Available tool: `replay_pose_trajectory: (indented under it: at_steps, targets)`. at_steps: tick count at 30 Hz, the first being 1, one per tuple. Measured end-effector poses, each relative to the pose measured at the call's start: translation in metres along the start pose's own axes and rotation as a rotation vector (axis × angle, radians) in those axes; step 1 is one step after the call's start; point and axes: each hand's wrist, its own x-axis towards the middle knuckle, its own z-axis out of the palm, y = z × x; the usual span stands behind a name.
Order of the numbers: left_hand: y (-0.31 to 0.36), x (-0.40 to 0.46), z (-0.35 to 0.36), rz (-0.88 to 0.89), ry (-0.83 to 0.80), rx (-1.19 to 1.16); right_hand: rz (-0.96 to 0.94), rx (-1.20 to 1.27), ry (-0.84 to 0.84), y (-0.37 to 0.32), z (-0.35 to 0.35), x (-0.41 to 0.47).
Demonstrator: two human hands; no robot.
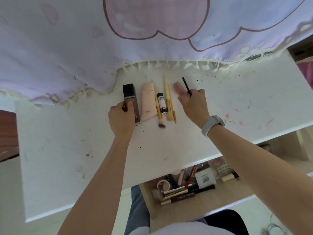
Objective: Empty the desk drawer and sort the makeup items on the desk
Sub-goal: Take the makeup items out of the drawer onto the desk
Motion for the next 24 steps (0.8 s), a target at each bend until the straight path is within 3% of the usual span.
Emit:
replay_pose_trajectory:
  at_steps: [6, 9, 13, 16, 20, 22, 24]
  targets:
    - [0.006, -0.027, 0.005, 0.051, 0.014, -0.057, -0.147, -0.065, -0.001, 0.012, -0.006, -0.011]
    - [0.003, -0.062, 0.007, 0.199, 0.063, 0.020, -0.249, -0.218, -0.023, 0.025, -0.009, -0.024]
    - [-0.009, -0.120, 0.010, 0.417, 0.063, 0.103, -0.406, -0.069, 0.084, 0.050, -0.014, -0.058]
    - [-0.027, -0.161, 0.009, 0.562, -0.195, 0.009, -0.554, 0.027, 0.103, 0.081, -0.021, -0.103]
    - [-0.061, -0.197, 0.012, 0.456, -0.704, 0.074, -0.601, -0.144, -0.275, 0.140, -0.021, -0.159]
    - [-0.085, -0.202, 0.024, 0.399, -0.856, 0.225, -0.516, -0.293, -0.445, 0.170, -0.014, -0.170]
    - [-0.104, -0.205, 0.039, 0.376, -0.930, 0.345, -0.466, -0.407, -0.509, 0.190, -0.005, -0.172]
